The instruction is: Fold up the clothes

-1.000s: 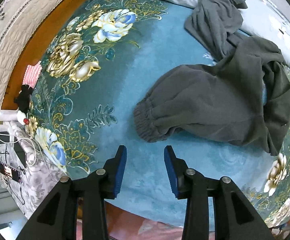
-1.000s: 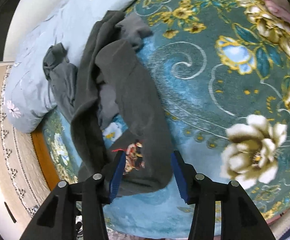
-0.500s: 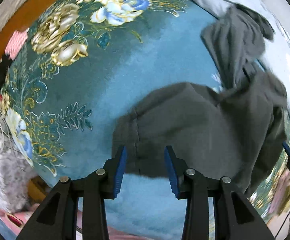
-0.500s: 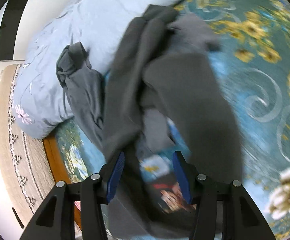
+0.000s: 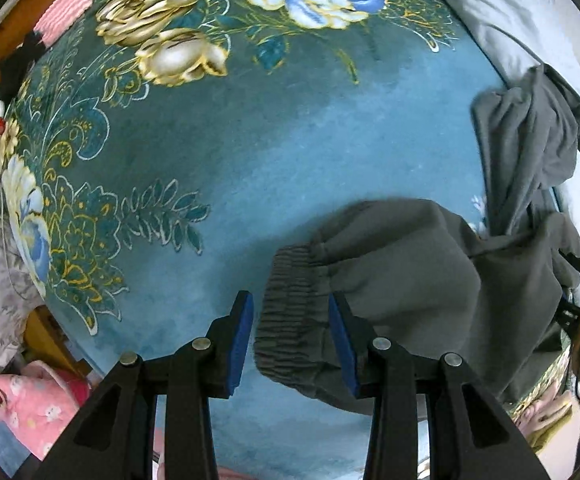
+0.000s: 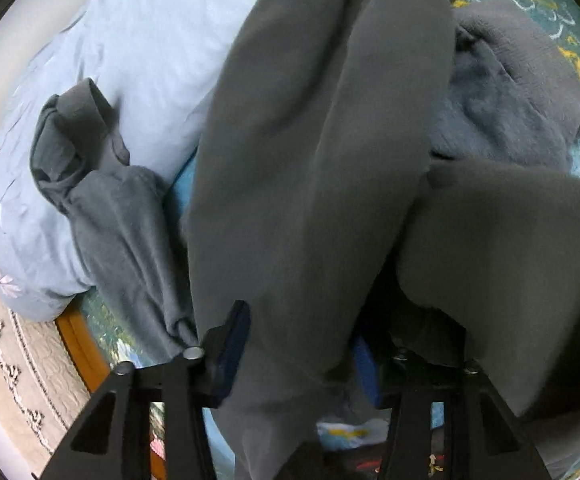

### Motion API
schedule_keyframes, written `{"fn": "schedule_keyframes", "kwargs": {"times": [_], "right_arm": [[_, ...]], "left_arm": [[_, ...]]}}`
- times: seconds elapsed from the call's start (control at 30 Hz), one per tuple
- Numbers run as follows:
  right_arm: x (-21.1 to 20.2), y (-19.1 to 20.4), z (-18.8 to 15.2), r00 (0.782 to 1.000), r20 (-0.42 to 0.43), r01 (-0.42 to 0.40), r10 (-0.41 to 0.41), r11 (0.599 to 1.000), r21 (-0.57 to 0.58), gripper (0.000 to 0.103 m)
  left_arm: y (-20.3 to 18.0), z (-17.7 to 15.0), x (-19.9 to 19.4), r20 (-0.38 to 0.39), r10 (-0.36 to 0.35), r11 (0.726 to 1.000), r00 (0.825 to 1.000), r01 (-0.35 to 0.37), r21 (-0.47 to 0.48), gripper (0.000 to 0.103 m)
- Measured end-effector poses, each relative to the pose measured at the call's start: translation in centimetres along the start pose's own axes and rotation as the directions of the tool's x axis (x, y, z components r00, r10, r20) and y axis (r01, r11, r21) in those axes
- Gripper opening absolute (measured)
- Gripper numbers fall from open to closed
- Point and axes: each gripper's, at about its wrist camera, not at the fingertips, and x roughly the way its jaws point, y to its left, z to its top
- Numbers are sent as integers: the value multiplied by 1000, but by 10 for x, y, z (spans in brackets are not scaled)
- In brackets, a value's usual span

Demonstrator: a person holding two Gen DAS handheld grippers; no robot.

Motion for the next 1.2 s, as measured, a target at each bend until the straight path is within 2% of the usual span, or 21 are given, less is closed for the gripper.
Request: {"fn": "schedule_keyframes", "kwargs": {"times": [0.03,0.07,0.1,0.13,0.17,0.3,0.37,0.47,0.63,0.7,0.8,0.97,1.13,1.2], "right_arm": [[2,2,2,1000,0,5,-5,1000,1,25],[4,4,4,1000,1,10,-10,1000,2,11],[6,5,6,1000,1,15,-15,1000,3,7],[8,7,8,1000,1,20,-20,1000,4,7],[-4,13,7,1000,13,-13,14,1000,-22,5],[-63,25,-2,987,67,-136,145,984,-116,4],[-106,25,-11,976,112,-166,187,971,-170,4],[-164,7,-36,960,174,-175,219,956,-237,4],[-233,-61,-79,947,256,-131,193,962,-240,4],[-248,-107,-101,952,276,-84,134,979,-185,4],[-248,-174,-118,964,264,-29,43,998,-56,4],[-215,-267,-150,977,202,37,-72,985,171,4],[-194,-299,-163,982,168,35,-86,958,286,4],[-199,-296,-160,981,173,38,-89,960,278,8]], "left_arm": [[2,0,0,-2,2,1000,1000,-2,-2,40],[3,-1,1,-3,5,1000,1000,-5,-5,40],[4,-1,0,-3,2,1000,1000,-2,-10,40],[4,0,-1,-2,-2,1000,1000,2,-15,40],[4,-1,-3,0,-7,1000,1000,7,-17,40],[-4,-1,-15,20,-43,999,999,43,-3,40],[-10,-2,-22,29,-64,998,998,64,12,40],[-19,-6,-32,37,-91,995,995,90,34,40],[-23,-22,-39,24,-121,991,992,119,64,40],[-21,-27,-38,14,-125,990,992,124,64,40],[-16,-33,-38,-7,-119,991,993,119,66,40],[-11,-43,-37,-22,-92,992,996,93,84,40],[-15,-45,-34,-43,-89,992,995,92,91,40],[-20,-43,-31,-49,-90,991,995,94,92,40]]}}
